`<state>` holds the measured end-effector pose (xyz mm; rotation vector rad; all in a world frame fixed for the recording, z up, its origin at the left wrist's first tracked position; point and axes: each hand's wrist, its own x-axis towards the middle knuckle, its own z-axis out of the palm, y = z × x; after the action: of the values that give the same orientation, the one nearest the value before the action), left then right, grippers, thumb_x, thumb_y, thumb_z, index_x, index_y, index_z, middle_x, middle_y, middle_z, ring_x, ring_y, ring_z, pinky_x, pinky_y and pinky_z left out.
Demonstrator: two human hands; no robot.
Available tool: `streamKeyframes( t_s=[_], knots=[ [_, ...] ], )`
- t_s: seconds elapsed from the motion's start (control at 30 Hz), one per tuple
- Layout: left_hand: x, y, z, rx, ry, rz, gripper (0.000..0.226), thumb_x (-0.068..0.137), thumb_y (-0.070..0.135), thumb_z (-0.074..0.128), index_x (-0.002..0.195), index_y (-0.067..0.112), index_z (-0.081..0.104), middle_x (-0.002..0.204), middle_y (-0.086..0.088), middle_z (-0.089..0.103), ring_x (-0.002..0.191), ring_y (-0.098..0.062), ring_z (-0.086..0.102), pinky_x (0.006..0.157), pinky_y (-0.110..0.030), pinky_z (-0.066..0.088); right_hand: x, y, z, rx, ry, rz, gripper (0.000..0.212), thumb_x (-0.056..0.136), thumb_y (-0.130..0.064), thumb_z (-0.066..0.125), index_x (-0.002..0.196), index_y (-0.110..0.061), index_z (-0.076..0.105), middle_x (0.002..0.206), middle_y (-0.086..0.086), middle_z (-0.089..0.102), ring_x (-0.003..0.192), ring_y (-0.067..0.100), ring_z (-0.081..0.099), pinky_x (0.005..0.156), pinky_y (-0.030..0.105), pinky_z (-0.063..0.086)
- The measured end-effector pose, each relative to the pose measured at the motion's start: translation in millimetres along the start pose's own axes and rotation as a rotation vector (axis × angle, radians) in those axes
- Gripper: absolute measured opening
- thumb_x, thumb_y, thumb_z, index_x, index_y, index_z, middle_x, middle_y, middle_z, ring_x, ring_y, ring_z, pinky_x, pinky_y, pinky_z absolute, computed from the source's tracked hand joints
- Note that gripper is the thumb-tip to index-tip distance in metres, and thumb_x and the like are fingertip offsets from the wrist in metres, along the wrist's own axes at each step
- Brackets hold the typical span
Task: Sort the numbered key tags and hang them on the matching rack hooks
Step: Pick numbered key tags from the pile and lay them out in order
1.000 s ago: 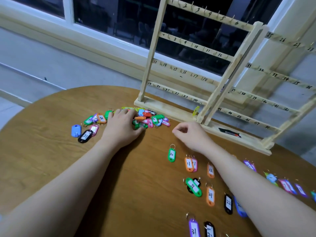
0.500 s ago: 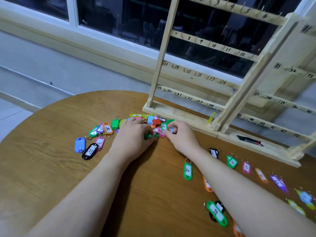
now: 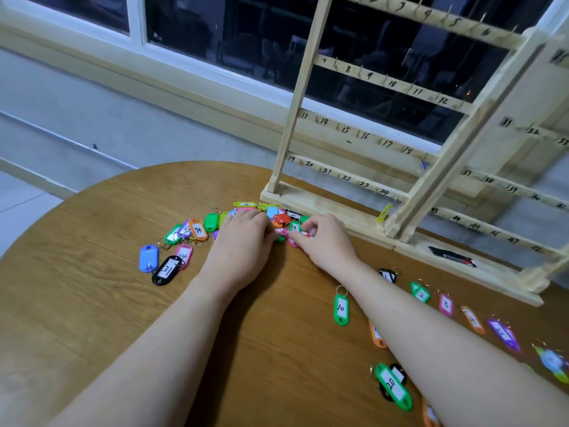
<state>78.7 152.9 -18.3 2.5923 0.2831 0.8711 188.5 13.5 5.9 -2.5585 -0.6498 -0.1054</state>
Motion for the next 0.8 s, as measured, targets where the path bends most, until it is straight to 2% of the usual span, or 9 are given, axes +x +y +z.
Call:
streamKeyframes(
  t_s=[0.13, 0.23, 0.3, 0.4, 0.5, 0.57, 0.63, 0.8],
  knots=[
    [2.3, -0.6, -4.1, -0.106, 0.004, -0.062, 0.018, 0.1, 0.031, 0.057, 0.091, 0.016, 0.06, 0.091, -0.001, 0.063, 0.091, -0.025, 0.055, 0.081, -0.04, 0.042, 2.9, -4.5, 0.8, 0.006, 0.012, 0.014, 0.016, 0.09, -0.035, 0.074, 0.095, -0.02, 0.075, 0.102, 0.001, 0.063, 0.102, 0.019, 0.059, 0.073, 0.027, 0.039],
    [2.5, -0.2, -7.8, -0.256, 0.034, -0.166, 0.017, 0.102, 0.029, 0.053, 0.095, 0.014, 0.056, 0.088, -0.003, 0.064, 0.086, -0.026, 0.058, 0.078, -0.045, 0.046, 3.1, -6.2, -2.7, 0.071, -0.032, 0.047, 0.015, 0.091, -0.025, 0.074, 0.101, -0.015, 0.076, 0.1, 0.001, 0.064, 0.096, 0.016, 0.059, 0.065, 0.023, 0.039],
    [3.0, -0.5, -10.3, -0.389, 0.073, -0.255, 0.015, 0.103, 0.028, 0.052, 0.095, 0.016, 0.053, 0.082, 0.001, 0.063, 0.08, -0.021, 0.058, 0.073, -0.041, 0.045, 2.4, -8.0, -7.2, 0.119, -0.067, 0.074, 0.016, 0.09, -0.018, 0.074, 0.105, -0.012, 0.076, 0.096, -0.001, 0.063, 0.091, 0.013, 0.057, 0.058, 0.018, 0.035],
    [4.5, -1.1, -12.8, -0.494, 0.099, -0.341, 0.015, 0.103, 0.026, 0.054, 0.092, 0.016, 0.055, 0.077, 0.009, 0.06, 0.072, -0.005, 0.055, 0.064, -0.027, 0.037, 3.3, -6.9, -12.1, 0.126, -0.101, 0.068, 0.014, 0.09, -0.014, 0.071, 0.103, -0.014, 0.076, 0.087, -0.006, 0.064, 0.085, 0.011, 0.057, 0.057, 0.018, 0.037],
    [5.7, -2.1, -12.3, -0.469, 0.105, -0.328, 0.015, 0.101, 0.026, 0.058, 0.089, 0.018, 0.057, 0.078, 0.011, 0.056, 0.066, -0.005, 0.051, 0.059, -0.015, 0.034, 0.4, -6.0, -16.3, 0.1, -0.14, 0.024, 0.005, 0.092, -0.019, 0.069, 0.094, -0.023, 0.07, 0.088, -0.007, 0.063, 0.086, 0.012, 0.058, 0.062, 0.02, 0.039],
    [5.7, -2.4, -11.4, -0.454, 0.101, -0.323, 0.014, 0.1, 0.026, 0.059, 0.089, 0.017, 0.059, 0.078, 0.011, 0.056, 0.066, -0.005, 0.05, 0.058, -0.014, 0.034, -2.5, -5.0, -20.7, 0.128, -0.151, -0.009, 0.008, 0.093, -0.02, 0.069, 0.089, -0.027, 0.065, 0.096, -0.005, 0.066, 0.09, 0.013, 0.06, 0.071, 0.024, 0.044],
    [5.8, -2.6, -10.9, -0.451, 0.094, -0.32, 0.014, 0.099, 0.026, 0.06, 0.089, 0.017, 0.06, 0.073, 0.007, 0.059, 0.065, -0.007, 0.053, 0.057, -0.016, 0.035, -6.9, -4.0, -26.3, 0.202, -0.167, -0.021, 0.012, 0.093, -0.019, 0.068, 0.086, -0.028, 0.065, 0.096, -0.004, 0.069, 0.09, 0.013, 0.063, 0.078, 0.027, 0.049],
    [4.9, -1.8, -11.5, -0.449, 0.086, -0.297, 0.015, 0.099, 0.025, 0.061, 0.087, 0.017, 0.06, 0.075, 0.007, 0.062, 0.072, -0.006, 0.057, 0.06, -0.013, 0.038, -18.0, -0.9, -39.3, 0.392, -0.224, 0.035, 0.009, 0.096, -0.013, 0.066, 0.089, -0.019, 0.066, 0.082, 0.001, 0.077, 0.071, 0.009, 0.067, 0.07, 0.023, 0.051]
  ],
)
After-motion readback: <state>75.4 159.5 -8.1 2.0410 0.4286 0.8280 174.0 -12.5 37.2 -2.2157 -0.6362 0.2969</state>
